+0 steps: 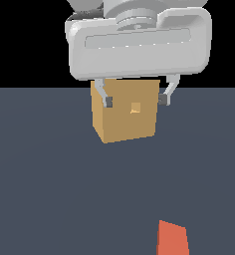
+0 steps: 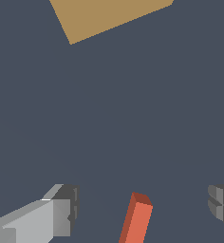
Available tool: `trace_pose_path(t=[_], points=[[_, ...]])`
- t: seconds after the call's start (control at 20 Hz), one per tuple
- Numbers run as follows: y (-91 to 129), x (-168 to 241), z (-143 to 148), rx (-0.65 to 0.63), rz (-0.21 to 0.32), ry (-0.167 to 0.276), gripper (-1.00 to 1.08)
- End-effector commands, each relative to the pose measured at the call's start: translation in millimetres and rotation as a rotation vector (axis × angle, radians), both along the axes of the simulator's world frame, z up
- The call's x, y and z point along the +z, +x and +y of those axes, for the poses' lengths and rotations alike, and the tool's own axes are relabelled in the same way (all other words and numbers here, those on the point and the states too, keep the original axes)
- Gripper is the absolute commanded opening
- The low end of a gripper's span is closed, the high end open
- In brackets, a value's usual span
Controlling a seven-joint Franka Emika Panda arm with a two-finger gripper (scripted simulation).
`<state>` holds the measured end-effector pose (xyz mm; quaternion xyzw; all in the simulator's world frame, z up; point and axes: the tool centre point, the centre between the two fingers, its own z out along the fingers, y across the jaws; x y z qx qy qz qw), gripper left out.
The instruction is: Insert the peg into the horizontal hole in a box.
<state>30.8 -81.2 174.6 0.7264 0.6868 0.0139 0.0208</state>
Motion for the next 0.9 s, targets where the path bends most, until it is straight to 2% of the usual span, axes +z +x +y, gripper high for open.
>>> trace_pose_path(t=[0.0, 0.5, 0.85], points=[[1.5, -13.4, -31.9, -0.034, 0.006, 0.001, 1.00], [-2.1, -74.9, -173.9, -0.185, 0.032, 0.011, 1.00], [-9.2, -100.5, -232.1, -0.249, 0.043, 0.016, 1.00]])
